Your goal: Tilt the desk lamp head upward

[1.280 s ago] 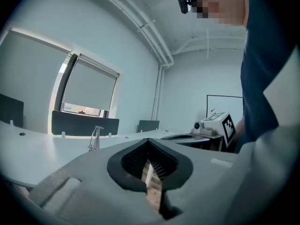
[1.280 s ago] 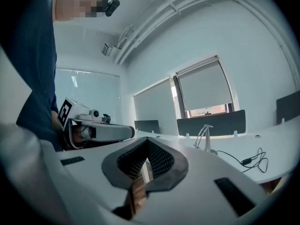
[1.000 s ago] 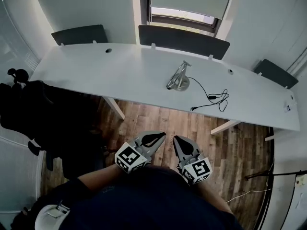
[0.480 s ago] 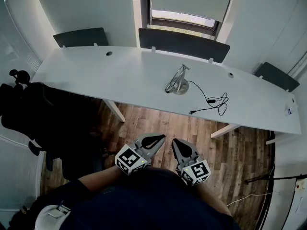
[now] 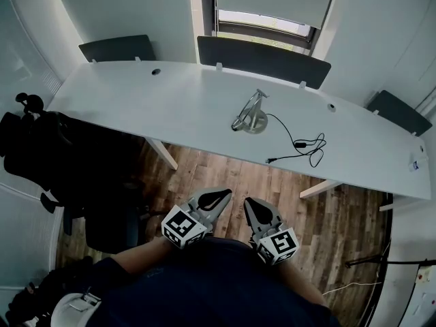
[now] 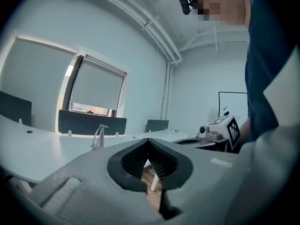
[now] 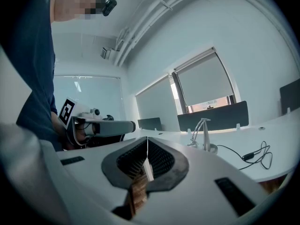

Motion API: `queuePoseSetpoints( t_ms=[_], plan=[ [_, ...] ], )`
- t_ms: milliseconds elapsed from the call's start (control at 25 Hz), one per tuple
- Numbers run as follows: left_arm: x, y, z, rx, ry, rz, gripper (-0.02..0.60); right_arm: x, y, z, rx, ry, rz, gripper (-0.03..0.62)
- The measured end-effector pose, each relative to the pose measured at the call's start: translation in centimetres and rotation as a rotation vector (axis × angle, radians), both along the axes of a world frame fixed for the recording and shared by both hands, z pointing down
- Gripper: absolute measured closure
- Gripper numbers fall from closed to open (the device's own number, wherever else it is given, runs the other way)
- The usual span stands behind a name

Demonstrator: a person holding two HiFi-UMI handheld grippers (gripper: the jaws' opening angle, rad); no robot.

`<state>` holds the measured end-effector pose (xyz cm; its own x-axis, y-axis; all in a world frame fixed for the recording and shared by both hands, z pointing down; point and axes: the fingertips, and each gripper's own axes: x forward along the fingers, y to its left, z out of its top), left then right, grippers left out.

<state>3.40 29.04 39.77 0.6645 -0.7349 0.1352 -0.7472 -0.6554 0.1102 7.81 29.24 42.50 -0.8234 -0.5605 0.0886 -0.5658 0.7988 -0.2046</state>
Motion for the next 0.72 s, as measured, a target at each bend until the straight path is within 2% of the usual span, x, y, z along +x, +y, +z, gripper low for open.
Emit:
queuePoseSetpoints(
  t_ms=[240,400,720],
  plan=[
    [-0.7,-3.7,0.3,0.020,0.014,-0.007,0.575,-0.2,-3.3,0.6,0.014,0.019,0.007,0.583],
    [-1.9,-7.4,0.3,0.042,0.015,0.018,0.575,-1.2,-7.0,0.8,0.013,0.032,0.040,0.583],
    [-6.2,-18.8,0.3,0.051,0.023,0.087,0.575,-5.1,-17.8,1.2,-0.016,0.059,0.122,0.583]
  ],
)
